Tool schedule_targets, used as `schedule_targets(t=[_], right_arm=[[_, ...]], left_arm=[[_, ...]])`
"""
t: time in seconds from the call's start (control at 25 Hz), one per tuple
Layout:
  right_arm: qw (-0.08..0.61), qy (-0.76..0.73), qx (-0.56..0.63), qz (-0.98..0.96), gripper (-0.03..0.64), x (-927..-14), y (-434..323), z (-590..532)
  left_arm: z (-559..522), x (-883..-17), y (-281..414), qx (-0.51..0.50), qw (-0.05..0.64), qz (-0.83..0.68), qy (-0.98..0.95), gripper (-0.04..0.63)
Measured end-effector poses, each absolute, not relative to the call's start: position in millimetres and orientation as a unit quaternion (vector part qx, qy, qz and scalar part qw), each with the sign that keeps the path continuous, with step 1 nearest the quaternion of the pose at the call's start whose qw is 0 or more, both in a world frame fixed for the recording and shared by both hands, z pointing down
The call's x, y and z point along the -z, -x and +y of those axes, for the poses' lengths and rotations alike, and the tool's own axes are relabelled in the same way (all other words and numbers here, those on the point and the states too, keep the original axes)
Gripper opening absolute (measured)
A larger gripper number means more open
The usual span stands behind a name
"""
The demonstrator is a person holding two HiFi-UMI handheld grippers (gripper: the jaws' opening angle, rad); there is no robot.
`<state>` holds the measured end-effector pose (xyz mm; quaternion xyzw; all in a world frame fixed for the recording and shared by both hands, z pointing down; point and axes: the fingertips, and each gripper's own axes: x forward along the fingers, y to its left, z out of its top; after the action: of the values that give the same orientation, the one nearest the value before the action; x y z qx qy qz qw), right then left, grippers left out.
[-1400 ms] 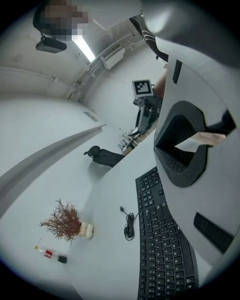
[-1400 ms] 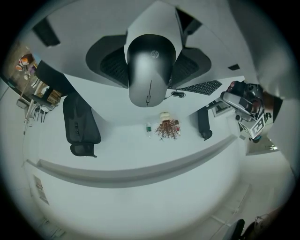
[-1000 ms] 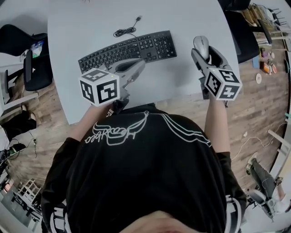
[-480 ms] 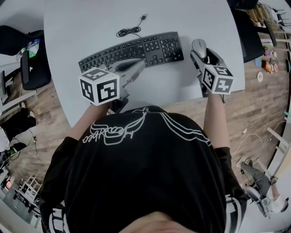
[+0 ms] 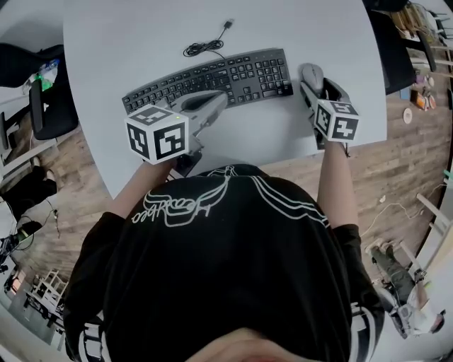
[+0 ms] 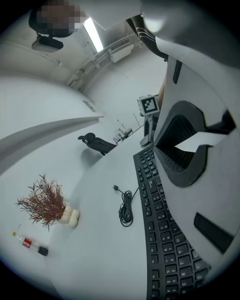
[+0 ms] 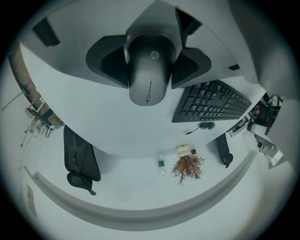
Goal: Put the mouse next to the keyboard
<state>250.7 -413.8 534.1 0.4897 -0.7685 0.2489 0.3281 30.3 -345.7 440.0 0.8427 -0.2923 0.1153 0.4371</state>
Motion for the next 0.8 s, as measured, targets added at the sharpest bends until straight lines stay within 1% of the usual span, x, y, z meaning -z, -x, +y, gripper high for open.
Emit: schedule_targets(t=[0.36, 0.52, 0.8], right_arm=[[0.331, -0.481, -0.265, -0.767, 0.263, -537.5, -250.1, -414.8], [0.337, -0.475, -0.275, -0.765, 0.264, -539.2, -250.1, -415.8], [0.336, -0.481, -0.272, -0.763, 0.262, -539.3, -248.5, -415.0]], left_arm=[[-348.3, -445.6, -27.3, -0.112, 0.442, -0.291, -0.841, 0.006], [-348.7, -452.5, -22.3, -0.131, 0.423, -0.297, -0.846, 0.006], [-348.7, -456.3, -13.5, -0.125, 0.434, -0.294, -0.843, 0.006]])
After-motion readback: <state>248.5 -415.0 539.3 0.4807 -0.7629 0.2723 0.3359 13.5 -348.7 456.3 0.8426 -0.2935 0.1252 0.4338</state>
